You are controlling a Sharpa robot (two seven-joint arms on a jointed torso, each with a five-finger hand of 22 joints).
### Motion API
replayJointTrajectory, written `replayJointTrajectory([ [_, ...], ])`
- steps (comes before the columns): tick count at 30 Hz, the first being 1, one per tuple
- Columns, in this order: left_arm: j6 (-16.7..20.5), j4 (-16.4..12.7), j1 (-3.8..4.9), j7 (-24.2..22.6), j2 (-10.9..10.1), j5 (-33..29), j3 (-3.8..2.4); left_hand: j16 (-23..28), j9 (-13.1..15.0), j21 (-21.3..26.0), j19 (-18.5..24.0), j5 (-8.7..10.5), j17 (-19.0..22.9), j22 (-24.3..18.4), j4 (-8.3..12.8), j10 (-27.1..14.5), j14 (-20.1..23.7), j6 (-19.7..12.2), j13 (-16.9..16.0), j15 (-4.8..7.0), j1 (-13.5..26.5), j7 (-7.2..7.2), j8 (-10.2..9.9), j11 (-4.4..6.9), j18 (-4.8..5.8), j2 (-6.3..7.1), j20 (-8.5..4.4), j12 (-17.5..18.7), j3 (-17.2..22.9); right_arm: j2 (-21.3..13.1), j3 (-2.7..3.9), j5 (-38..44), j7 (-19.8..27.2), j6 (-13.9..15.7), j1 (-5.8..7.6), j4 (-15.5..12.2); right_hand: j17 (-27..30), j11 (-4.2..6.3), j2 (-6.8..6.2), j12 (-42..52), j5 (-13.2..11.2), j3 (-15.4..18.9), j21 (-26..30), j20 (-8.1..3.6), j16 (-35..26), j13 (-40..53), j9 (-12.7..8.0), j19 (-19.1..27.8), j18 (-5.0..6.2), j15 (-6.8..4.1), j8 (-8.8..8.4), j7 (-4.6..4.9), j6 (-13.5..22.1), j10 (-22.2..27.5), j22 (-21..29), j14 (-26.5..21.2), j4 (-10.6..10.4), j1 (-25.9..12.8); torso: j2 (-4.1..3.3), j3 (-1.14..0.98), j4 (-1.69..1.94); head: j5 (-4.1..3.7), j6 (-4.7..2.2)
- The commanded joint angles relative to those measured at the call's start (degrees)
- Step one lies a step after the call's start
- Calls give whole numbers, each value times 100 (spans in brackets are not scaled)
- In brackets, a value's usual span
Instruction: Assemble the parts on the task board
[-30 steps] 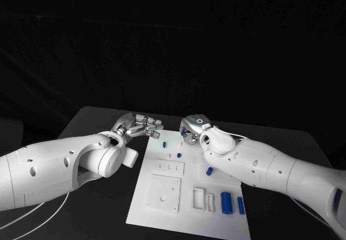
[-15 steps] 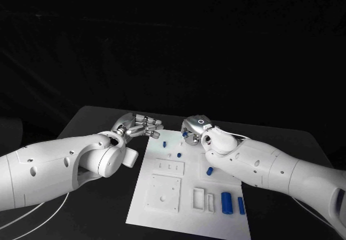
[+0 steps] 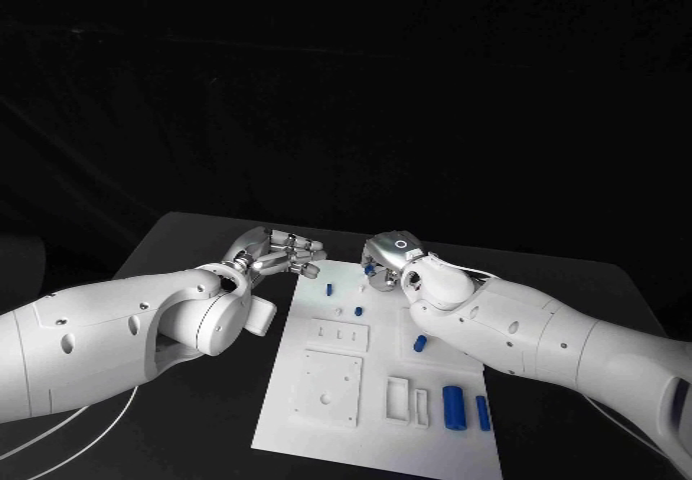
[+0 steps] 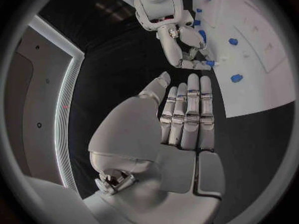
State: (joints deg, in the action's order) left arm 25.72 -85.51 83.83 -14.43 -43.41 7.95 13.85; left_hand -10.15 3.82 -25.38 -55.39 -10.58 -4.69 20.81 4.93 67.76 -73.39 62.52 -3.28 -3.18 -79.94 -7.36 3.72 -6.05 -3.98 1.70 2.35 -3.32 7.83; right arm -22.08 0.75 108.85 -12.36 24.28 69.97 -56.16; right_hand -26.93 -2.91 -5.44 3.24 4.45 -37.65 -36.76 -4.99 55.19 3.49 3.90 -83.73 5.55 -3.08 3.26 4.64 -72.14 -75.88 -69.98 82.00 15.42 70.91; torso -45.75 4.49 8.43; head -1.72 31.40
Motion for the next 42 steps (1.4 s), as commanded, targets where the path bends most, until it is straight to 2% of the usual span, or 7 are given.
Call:
replayJointTrajectory([
  [1,-77,-5,13,-22,22,22,-4,-9,2,25,-34,28,6,6,-15,-36,27,-56,-7,-18,6,-4,-9,14,5,8,-8,-4,6,28,-15,50,82,-134,-22,27,15,135,44,11,22,4,83,42,-47,5,2,-91,55,-17,38,9,22,-144,1,15,-5,13,-3,6,-2,-2,-10],
  [5,-76,-9,13,-21,25,22,-4,-9,2,25,-34,28,6,6,-15,-36,27,-56,-7,-18,6,-4,-9,14,5,8,-8,-4,6,52,-21,20,117,-171,-23,57,29,114,45,11,-5,78,152,59,-66,1,-6,-101,54,3,32,29,81,-63,8,20,-31,8,-11,8,10,-20,2],
  [13,-63,-1,13,-23,24,22,-4,-10,1,37,-38,29,6,10,-20,-65,25,-64,-7,-21,8,-7,-9,4,4,15,-5,-4,-3,72,-31,-35,154,-235,-27,90,29,55,10,8,22,196,225,101,-57,-5,-16,-131,67,50,30,72,249,140,-18,30,-55,2,-11,19,0,23,21],
  [21,-42,9,13,-24,26,22,-4,-10,-2,42,-43,30,6,10,-23,-77,24,-94,-7,-22,11,-17,-15,0,2,18,-4,-4,-8,72,-35,-93,160,-266,-27,109,39,-22,-89,9,94,263,342,175,-45,-8,-19,-150,95,123,33,121,459,376,-13,29,-88,-34,-8,13,-4,38,17],
  [25,-43,10,13,-22,21,22,-4,-10,0,45,-45,30,6,9,-22,-98,22,-103,-7,-23,8,-19,-9,-6,0,20,-3,-4,-10,57,-37,-99,152,-305,-27,108,42,-19,-87,7,80,249,345,179,-41,-8,-17,-162,102,122,36,118,447,365,-23,31,-87,-19,-11,14,4,22,32],
  [30,-44,13,13,-21,15,22,-4,-10,0,45,-45,30,6,9,-22,-98,22,-103,-7,-23,8,-19,-9,-6,0,20,-3,-4,-10,42,-41,-85,133,-348,-27,103,41,1,-69,7,85,242,314,169,-22,-8,-14,-181,101,107,38,104,388,301,-57,35,-83,-4,-13,10,-8,25,29],
  [42,-51,33,13,-21,12,22,-4,-9,1,55,-50,31,6,7,-25,-113,22,-89,-7,-25,6,-16,-9,-10,-3,16,0,-4,-19,8,-46,6,54,-322,-35,64,30,79,29,9,72,258,219,95,34,-4,-7,-200,77,30,38,48,164,68,-199,17,-45,21,-17,10,-9,6,45],
])
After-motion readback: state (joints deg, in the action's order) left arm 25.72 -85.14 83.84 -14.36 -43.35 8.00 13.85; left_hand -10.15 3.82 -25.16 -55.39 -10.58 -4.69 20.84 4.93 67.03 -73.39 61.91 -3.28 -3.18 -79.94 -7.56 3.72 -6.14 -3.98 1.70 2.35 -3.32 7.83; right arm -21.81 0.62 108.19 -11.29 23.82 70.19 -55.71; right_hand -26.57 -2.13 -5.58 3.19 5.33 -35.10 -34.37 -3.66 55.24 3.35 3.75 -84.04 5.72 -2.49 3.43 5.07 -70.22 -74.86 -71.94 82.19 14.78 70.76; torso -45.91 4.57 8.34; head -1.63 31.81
